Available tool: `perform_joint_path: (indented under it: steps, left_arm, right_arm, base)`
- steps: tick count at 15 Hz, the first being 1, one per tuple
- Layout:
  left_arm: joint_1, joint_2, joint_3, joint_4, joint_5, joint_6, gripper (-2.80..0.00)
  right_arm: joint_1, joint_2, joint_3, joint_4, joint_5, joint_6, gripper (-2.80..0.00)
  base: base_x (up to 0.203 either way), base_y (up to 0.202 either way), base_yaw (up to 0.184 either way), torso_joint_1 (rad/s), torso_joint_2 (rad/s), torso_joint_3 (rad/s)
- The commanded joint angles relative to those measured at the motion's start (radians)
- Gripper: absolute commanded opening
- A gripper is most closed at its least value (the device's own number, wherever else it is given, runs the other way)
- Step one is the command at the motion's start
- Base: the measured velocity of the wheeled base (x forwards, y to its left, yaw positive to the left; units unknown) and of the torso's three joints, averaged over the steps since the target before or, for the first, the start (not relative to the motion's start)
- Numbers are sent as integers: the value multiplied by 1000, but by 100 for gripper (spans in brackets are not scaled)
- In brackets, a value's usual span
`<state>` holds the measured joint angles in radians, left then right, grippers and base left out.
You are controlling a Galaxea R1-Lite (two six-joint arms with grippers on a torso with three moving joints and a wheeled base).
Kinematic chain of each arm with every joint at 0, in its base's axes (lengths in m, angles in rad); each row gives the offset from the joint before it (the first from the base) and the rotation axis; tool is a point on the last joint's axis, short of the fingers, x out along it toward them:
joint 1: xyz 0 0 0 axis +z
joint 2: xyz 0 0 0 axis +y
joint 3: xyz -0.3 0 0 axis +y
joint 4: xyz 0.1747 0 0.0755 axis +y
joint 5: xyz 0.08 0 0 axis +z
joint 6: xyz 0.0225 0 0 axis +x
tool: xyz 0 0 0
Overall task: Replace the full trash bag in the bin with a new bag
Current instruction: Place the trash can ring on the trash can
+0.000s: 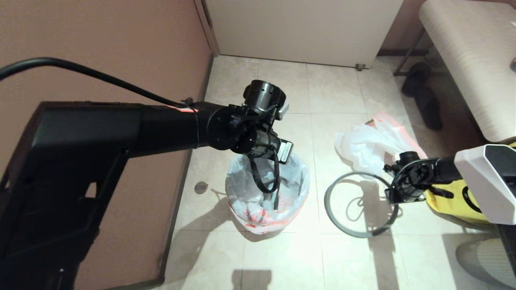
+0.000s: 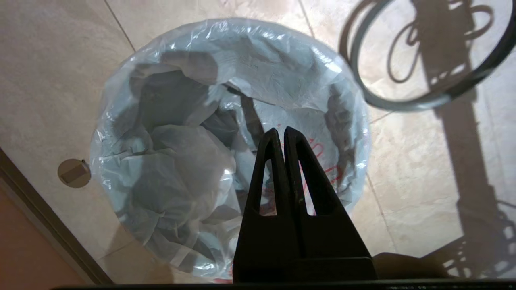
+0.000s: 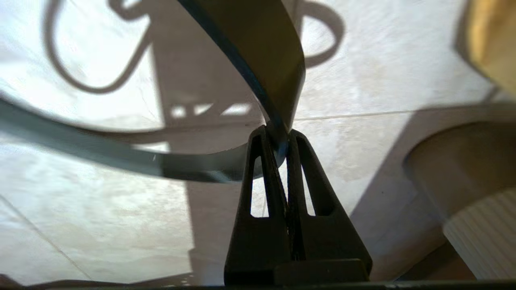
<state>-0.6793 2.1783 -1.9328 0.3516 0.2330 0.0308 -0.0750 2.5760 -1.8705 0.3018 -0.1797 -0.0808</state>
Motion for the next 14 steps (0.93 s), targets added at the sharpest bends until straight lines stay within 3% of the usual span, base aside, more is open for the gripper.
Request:
perform_joint_path:
  steps: [1,7,10,14]
  left_arm:
    - [-4,-74,22,4,-22,-13,-280]
    - [-13,-200,69,4,-49,-60,-280]
    - [-34,-244,104,-2,-50,-65,-280]
    - [-11,-275,106,-3,-60,-66,-280]
  right_arm:
    - [24,-182,16,16,-8,19,-280]
    - [162,-599,2,127,-191,31,-280]
    - [278,-693,-88,188,-215,61,-280]
    - [452,-702,-87,236,-207,138,-280]
  base:
    - [0,0,0,0,0,0]
    - [0,0,0,0,0,0]
    - [0,0,0,0,0,0]
    - [0,0,0,0,0,0]
